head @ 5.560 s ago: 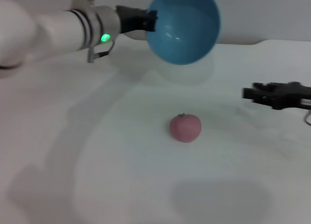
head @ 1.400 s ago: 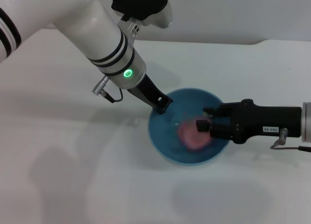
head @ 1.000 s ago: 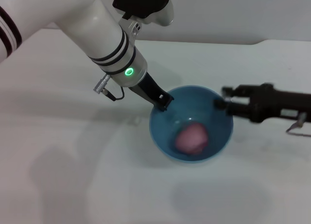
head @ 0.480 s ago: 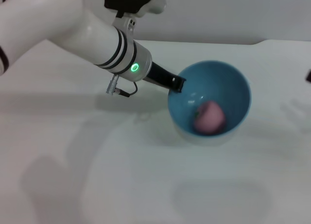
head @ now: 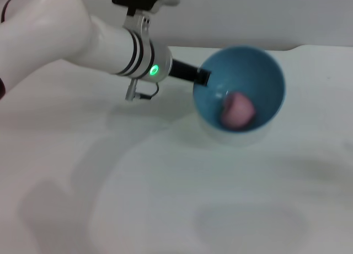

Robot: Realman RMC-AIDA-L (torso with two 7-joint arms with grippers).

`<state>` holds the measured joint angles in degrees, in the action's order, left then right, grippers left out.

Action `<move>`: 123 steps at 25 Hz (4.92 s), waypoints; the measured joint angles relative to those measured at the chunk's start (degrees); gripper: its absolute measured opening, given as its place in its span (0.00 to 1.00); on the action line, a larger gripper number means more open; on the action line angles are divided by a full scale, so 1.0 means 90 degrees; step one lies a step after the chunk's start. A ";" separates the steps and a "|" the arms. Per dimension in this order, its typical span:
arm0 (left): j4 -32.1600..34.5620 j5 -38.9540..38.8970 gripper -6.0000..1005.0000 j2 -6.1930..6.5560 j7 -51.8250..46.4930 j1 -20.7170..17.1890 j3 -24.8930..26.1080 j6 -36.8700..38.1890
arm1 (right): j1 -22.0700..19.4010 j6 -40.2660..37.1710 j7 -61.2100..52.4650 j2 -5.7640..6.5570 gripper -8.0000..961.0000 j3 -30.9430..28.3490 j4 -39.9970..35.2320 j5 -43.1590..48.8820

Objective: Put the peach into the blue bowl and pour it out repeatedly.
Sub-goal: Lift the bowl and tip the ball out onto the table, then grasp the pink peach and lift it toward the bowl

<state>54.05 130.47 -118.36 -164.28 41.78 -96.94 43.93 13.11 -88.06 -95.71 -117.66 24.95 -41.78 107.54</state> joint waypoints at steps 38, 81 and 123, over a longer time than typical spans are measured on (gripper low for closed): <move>0.0109 0.0015 0.00 -0.0052 0.1984 -0.0738 -0.4016 -0.5043 | -0.0634 0.0139 -0.1805 0.0008 0.51 -0.1166 0.1065 0.1176; -0.2281 -0.0902 0.00 -0.0082 0.5988 -0.0286 -0.6337 -1.0404 | -0.0403 0.0136 -0.1778 -0.0051 0.51 -0.1131 0.1354 0.1176; 0.1042 0.3927 0.00 0.0136 0.3400 0.0093 0.2740 0.3780 | 0.2879 0.1435 -0.1374 -0.0127 0.51 0.2816 0.1549 0.1213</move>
<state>63.43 165.82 -117.13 -133.68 42.62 -72.28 77.96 39.02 -75.14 -108.08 -118.80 50.29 -27.83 118.45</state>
